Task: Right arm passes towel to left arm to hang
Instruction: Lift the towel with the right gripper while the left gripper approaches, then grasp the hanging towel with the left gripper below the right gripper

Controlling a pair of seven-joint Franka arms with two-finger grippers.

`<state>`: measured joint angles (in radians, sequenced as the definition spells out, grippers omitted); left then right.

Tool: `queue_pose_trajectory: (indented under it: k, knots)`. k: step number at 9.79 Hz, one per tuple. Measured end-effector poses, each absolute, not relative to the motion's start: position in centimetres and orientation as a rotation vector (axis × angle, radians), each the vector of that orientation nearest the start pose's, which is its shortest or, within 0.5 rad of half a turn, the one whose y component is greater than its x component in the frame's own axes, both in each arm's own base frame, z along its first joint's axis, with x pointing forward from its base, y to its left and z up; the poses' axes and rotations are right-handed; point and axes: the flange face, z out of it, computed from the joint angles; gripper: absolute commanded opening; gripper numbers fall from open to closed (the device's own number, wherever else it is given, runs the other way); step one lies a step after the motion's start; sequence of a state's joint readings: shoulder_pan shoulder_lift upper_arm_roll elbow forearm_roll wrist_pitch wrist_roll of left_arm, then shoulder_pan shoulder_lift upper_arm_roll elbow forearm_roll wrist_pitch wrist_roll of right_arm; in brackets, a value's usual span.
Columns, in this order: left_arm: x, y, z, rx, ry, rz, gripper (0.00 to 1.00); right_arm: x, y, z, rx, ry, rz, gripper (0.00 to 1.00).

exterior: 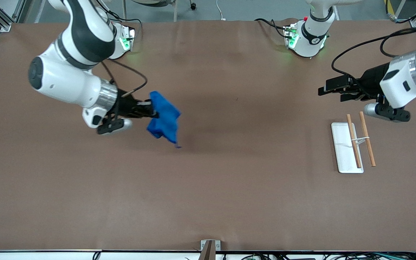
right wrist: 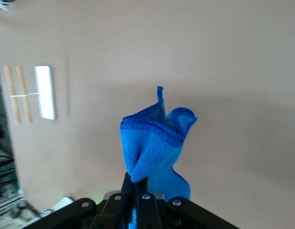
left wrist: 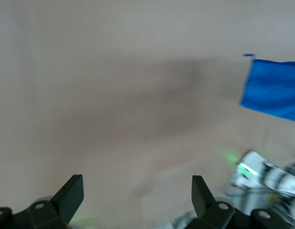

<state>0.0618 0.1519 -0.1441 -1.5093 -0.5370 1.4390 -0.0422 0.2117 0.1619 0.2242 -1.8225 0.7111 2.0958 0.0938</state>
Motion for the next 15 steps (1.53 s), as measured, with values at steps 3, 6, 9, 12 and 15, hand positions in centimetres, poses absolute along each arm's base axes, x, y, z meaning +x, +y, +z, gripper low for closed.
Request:
queue_pose_trajectory:
  k: [3, 6, 9, 12, 15]
  knots:
    - [58.7, -9.5, 52.2, 2.218, -0.164, -0.447, 0.99, 53.6, 34.2, 47.5, -2.230, 0.118, 0.125, 0.00]
    - [61.1, -8.4, 44.9, 1.865, -0.268, -0.388, 0.93, 51.4, 39.3, 49.2, -2.012, 0.267, 0.127, 0.00]
    - [62.0, -11.4, 40.5, 1.574, -0.287, -0.375, 0.88, 49.8, 42.5, 51.0, -1.872, 0.353, 0.155, 0.00]
    - [60.9, -16.5, 34.7, 1.316, -0.285, -0.409, 0.89, 49.0, 44.0, 51.3, -1.789, 0.407, 0.201, 0.00]
    - [58.6, -20.9, 30.5, 1.142, -0.251, -0.400, 0.89, 48.9, 44.3, 51.4, -1.783, 0.409, 0.201, 0.00]
